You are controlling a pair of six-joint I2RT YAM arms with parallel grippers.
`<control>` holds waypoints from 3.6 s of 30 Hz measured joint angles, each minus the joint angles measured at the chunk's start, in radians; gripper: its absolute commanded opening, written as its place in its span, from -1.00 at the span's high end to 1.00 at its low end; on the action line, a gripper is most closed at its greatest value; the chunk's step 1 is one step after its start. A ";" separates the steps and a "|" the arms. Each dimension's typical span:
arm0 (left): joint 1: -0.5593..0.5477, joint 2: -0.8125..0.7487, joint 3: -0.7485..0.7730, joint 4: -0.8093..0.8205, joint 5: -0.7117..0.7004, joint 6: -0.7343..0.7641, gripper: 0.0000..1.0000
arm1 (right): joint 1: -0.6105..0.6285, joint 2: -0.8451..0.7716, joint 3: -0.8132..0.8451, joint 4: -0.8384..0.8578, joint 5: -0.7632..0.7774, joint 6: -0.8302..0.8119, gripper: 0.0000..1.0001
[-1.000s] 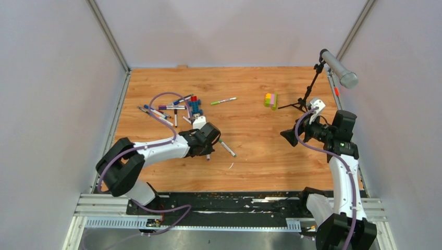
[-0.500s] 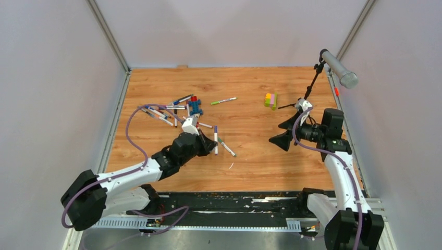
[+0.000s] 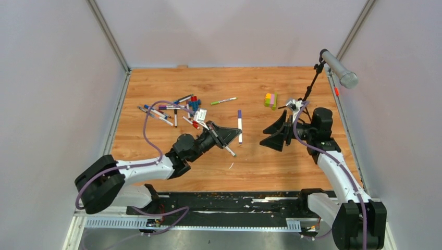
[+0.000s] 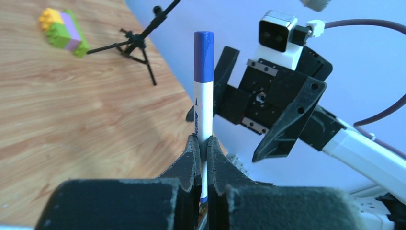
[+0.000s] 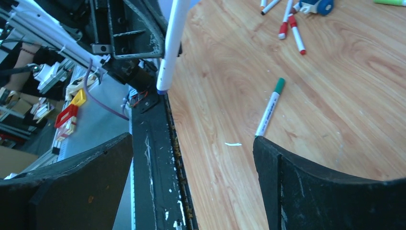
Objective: Open the pen caps
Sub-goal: Pick up the pen from the center of the board, then open the pen cap from the pen.
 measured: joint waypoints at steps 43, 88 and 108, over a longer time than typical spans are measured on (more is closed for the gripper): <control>-0.131 0.266 0.169 0.181 -0.080 0.040 -1.00 | 0.141 0.056 -0.019 0.134 0.012 0.111 1.00; -0.021 0.215 0.251 0.056 0.164 0.055 1.00 | 0.195 0.081 0.035 -0.035 -0.090 -0.096 -0.22; -0.065 0.301 0.238 0.204 0.097 0.028 1.00 | 0.157 0.082 0.035 0.040 -0.037 0.026 0.98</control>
